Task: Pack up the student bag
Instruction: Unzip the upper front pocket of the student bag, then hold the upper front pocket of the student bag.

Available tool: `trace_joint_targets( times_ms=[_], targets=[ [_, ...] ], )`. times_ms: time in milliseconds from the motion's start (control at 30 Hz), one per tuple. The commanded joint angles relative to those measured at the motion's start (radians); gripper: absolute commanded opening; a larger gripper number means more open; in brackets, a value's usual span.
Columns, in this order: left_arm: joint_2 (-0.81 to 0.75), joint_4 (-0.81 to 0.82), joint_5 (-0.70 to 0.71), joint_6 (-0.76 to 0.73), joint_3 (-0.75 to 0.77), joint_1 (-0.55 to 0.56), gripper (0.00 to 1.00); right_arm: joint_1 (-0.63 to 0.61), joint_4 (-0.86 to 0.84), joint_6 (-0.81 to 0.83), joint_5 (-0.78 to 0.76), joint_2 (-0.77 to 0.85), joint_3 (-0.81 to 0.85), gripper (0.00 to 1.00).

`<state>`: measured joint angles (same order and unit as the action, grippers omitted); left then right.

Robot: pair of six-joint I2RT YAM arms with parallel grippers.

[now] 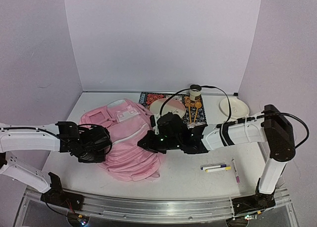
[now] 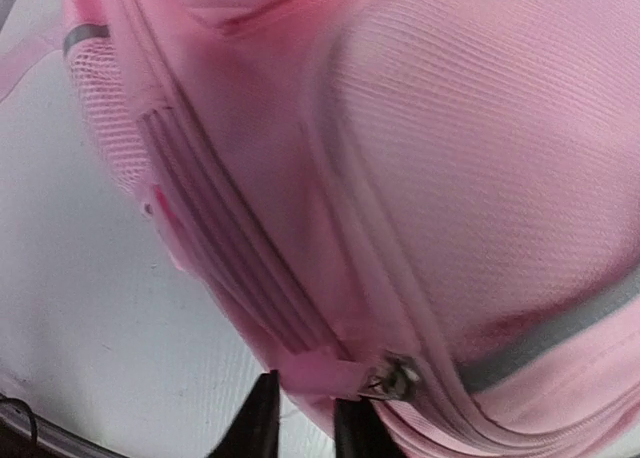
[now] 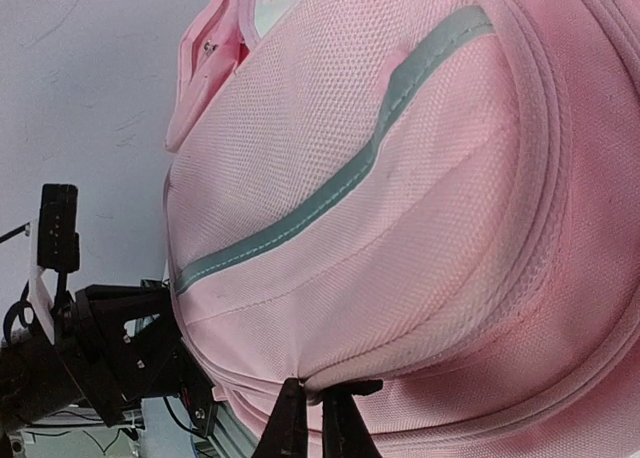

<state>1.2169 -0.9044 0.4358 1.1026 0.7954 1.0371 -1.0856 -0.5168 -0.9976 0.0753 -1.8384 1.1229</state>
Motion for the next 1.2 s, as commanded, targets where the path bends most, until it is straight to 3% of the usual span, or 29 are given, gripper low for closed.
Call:
trace_joint_targets(
  times_ms=[0, 233, 500, 733, 1167],
  targets=[
    [0.002, -0.063, 0.086, -0.077, 0.070, -0.026, 0.35, 0.023, 0.069, 0.080, 0.008, 0.078, -0.002, 0.11],
    [-0.076, -0.064, 0.087, -0.184, 0.157, -0.026, 0.58, 0.040, 0.152, 0.156, -0.011, 0.111, -0.003, 0.39],
    [-0.044, -0.007, 0.092, -0.328, 0.230, -0.026, 0.73, 0.077, 0.179, 0.162, -0.038, 0.163, -0.039, 0.53],
    [0.033, 0.116, 0.049, -0.407, 0.254, -0.026, 0.79, 0.100, 0.180, 0.146, -0.037, 0.108, 0.010, 0.59],
    [0.101, 0.280, -0.037, -0.502, 0.244, -0.026, 0.83, 0.104, 0.180, 0.177, 0.064, 0.000, 0.148, 0.60]
  ],
)
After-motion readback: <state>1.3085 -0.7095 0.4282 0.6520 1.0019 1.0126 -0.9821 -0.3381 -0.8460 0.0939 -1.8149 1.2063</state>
